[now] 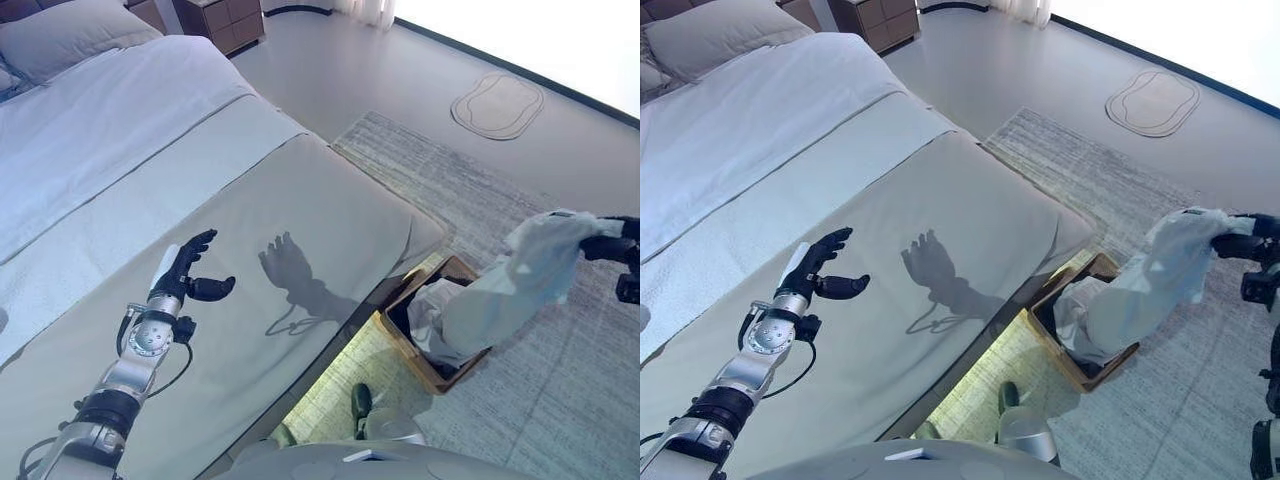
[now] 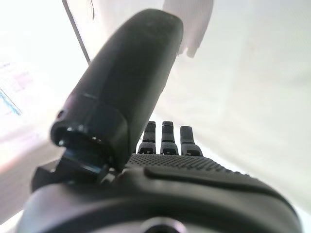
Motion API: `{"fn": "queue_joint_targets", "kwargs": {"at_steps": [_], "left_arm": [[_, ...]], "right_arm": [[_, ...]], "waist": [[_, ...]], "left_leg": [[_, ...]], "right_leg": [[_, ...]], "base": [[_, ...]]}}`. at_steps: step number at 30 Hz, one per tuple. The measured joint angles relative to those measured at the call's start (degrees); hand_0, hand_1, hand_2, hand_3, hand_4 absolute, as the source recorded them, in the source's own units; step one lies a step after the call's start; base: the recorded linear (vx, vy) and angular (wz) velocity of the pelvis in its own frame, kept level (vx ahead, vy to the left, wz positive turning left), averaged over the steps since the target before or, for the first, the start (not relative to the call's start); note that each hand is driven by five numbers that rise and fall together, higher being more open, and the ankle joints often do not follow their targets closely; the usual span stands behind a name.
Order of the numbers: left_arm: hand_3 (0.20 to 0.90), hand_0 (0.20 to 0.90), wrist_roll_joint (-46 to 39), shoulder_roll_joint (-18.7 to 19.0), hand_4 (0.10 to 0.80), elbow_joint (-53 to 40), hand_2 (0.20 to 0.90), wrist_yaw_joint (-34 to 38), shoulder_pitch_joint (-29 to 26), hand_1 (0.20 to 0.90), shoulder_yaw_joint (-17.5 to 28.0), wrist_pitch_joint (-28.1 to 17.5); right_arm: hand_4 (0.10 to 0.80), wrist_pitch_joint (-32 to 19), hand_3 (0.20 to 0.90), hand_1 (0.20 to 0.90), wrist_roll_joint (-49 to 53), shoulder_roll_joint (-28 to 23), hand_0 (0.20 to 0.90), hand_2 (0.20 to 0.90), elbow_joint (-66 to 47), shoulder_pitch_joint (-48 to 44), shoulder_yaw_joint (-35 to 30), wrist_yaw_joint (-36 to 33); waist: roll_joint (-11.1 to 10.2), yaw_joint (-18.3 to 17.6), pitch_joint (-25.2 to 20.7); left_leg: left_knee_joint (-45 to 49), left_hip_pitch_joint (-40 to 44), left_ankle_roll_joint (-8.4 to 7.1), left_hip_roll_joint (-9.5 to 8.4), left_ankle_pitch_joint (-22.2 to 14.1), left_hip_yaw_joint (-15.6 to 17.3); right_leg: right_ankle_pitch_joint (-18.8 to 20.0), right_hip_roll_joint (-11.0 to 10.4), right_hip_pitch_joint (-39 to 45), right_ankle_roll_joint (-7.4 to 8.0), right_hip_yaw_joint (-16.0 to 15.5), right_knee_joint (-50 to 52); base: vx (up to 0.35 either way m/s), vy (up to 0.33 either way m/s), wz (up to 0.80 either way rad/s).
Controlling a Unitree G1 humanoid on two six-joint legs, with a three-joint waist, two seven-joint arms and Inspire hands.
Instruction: Pick up the clothes from the bed and place them into the basket
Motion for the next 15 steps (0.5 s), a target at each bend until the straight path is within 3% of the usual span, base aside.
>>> {"fn": "queue_joint_targets", "kwargs": {"at_steps": [10,11,12,15], "left_arm": [[0.9,0.9,0.0,-0.2,0.8,0.0,0.9,0.0,-1.3,0.9,-1.7,0.1],[0.9,0.9,0.0,-0.2,0.8,0.0,0.9,0.0,-1.3,0.9,-1.7,0.1],[0.9,0.9,0.0,-0.2,0.8,0.0,0.9,0.0,-1.3,0.9,-1.7,0.1],[0.9,0.9,0.0,-0.2,0.8,0.0,0.9,0.0,-1.3,0.9,-1.7,0.2]], "right_arm": [[0.1,-0.2,0.2,0.3,-1.7,3.0,0.3,0.3,0.4,0.4,3.1,-3.5],[0.152,-0.2,0.252,0.345,-1.7,3.1,0.345,0.345,0.6,0.4,3.1,-3.5],[0.8,-0.4,0.9,0.9,-1.7,3.1,0.9,0.9,1.4,0.4,3.1,-3.5],[0.8,-0.6,0.9,0.9,-1.8,3.3,0.9,0.9,4.1,0.4,3.2,-3.7]], "waist": [[1.7,0.0,0.3],[1.9,0.1,0.4],[2.0,0.2,0.4],[2.4,0.6,0.7]], "left_leg": [[-0.1,-0.4,0.01,0.0,0.0,-0.1],[-0.1,-0.5,0.02,0.01,0.0,-0.2],[-0.2,-0.5,0.03,0.02,0.0,-0.2],[-0.2,-0.5,0.03,0.01,0.0,-0.3]], "right_leg": [[0.0,-0.4,-0.1,0.0,-0.3,-0.5],[0.0,-0.4,-0.1,0.0,-0.4,-0.6],[0.0,-0.4,-0.1,0.0,-0.5,-0.6],[0.0,-0.5,0.0,0.0,-0.6,-0.6]], "base": [[-0.009,-0.003,0.01],[-0.007,-0.003,0.05],[0.0,-0.004,0.05],[0.0,0.0,0.0]]}}
